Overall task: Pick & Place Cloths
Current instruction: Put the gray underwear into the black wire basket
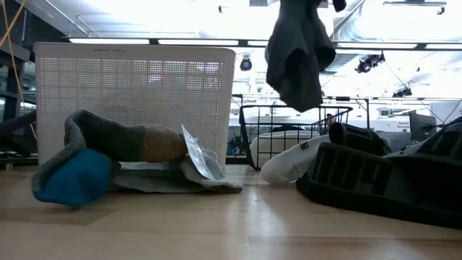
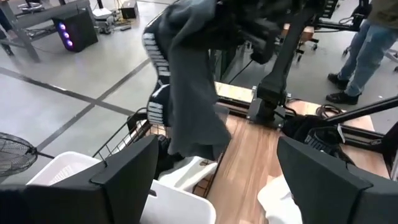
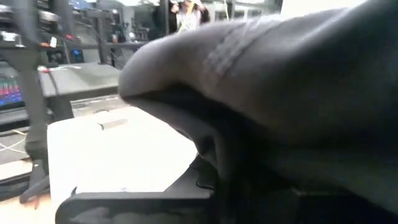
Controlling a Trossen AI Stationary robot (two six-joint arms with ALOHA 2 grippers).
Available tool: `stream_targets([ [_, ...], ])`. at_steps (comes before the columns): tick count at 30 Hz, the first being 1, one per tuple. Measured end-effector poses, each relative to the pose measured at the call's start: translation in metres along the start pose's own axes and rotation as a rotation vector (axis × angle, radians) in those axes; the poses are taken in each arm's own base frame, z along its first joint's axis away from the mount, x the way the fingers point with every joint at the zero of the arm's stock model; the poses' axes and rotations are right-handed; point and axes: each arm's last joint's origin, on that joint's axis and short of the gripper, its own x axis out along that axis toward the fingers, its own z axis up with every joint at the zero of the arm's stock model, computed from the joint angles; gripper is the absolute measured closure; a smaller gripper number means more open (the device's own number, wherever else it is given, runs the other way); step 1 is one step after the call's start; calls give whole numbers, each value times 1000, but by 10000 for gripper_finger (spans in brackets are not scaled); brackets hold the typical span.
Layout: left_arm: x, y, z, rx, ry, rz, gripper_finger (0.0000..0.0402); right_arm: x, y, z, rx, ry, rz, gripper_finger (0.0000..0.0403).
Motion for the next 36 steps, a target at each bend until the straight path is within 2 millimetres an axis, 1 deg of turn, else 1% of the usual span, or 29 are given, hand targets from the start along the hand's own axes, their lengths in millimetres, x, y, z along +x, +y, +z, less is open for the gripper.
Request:
stream_targets([
  [4, -5, 3, -1, 7, 11, 2, 78, 18, -10, -12, 51, 76, 29, 399],
  [10, -13, 7, 0, 8, 9, 5, 78, 38, -22, -33, 128, 216, 52, 399],
  [13, -20, 11, 1, 5, 3, 4, 78, 47, -29, -45, 152, 293, 41, 399],
  [16, -26, 14, 1, 5, 1, 6, 78, 60, -36, -61, 158, 394, 21, 399],
  [21, -28, 15, 1, 7, 5, 6, 78, 83, -45, -92, 176, 534, 28, 399],
  [25, -30, 17, -3, 24, 37, 12, 78, 99, -50, -119, 183, 660, 9, 399],
  [36, -30, 19, -13, 51, 134, 31, 78, 128, -54, -182, 165, 880, 63, 399],
])
